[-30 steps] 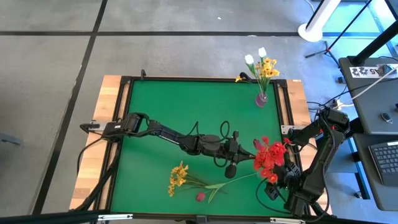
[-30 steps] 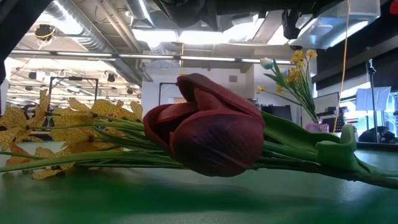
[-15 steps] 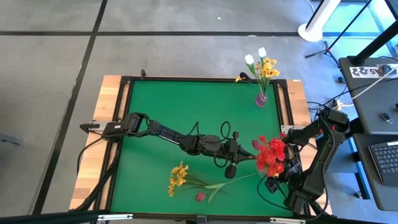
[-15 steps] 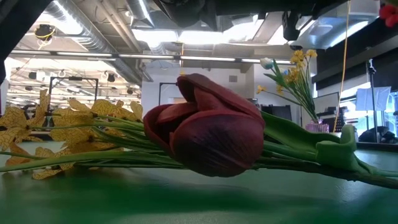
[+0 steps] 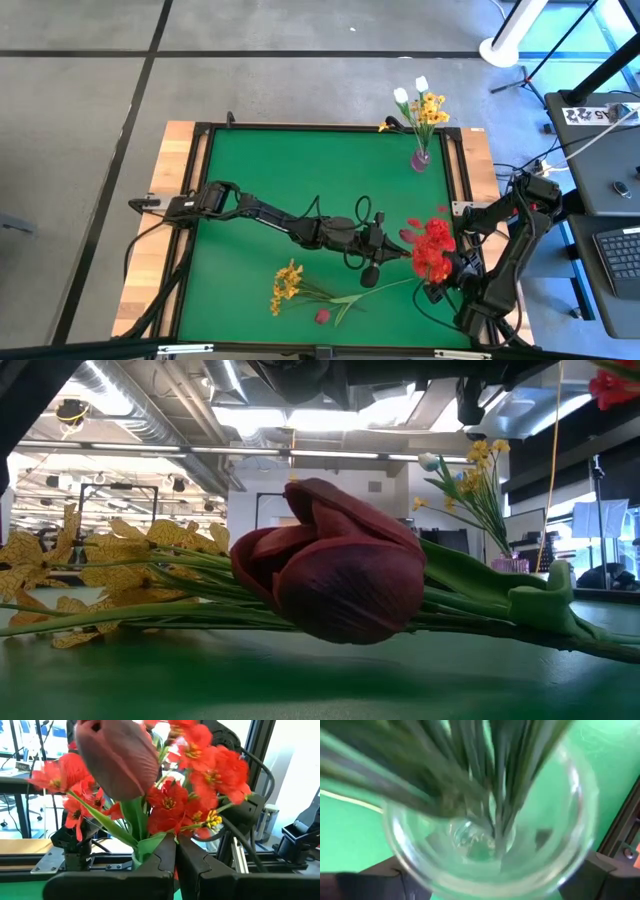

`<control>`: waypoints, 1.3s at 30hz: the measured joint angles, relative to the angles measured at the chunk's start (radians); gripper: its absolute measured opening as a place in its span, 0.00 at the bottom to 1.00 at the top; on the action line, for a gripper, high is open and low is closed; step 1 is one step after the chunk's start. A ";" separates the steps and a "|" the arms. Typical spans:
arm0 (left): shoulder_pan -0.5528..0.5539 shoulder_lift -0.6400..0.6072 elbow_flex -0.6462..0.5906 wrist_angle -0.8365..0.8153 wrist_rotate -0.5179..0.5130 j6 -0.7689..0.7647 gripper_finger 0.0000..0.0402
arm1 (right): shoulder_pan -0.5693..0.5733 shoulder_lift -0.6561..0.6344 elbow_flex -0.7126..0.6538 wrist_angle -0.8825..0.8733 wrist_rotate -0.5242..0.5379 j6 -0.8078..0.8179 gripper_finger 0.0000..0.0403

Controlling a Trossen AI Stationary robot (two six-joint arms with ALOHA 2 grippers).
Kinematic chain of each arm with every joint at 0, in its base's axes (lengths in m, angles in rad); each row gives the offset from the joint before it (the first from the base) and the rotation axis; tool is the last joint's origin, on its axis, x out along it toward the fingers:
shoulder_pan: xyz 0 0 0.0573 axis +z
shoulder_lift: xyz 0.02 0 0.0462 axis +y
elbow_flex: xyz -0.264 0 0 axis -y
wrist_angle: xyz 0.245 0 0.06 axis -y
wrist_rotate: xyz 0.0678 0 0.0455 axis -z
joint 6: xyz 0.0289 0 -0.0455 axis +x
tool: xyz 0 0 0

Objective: Sort flowers into vase by color
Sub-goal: Move the transparent vase to the center of the table

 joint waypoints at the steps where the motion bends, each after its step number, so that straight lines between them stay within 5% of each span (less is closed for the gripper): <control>1: 0.000 0.000 0.000 -0.001 0.000 0.000 0.00 | 0.000 0.000 -0.005 0.004 -0.008 0.000 0.80; 12: 0.000 0.000 0.000 -0.011 0.000 -0.002 0.00 | 0.000 0.000 -0.011 0.004 0.015 -0.003 0.48; 16: 0.000 0.000 0.000 -0.014 0.000 -0.002 0.00 | 0.000 0.000 -0.011 0.004 0.026 -0.004 0.48; 28: 0.000 0.000 0.000 -0.022 0.000 -0.002 0.00 | 0.000 0.000 -0.011 -0.032 0.132 0.038 0.71; 39: 0.000 0.000 0.000 -0.043 0.006 -0.006 0.00 | -0.002 0.000 -0.011 -0.107 0.192 0.051 0.57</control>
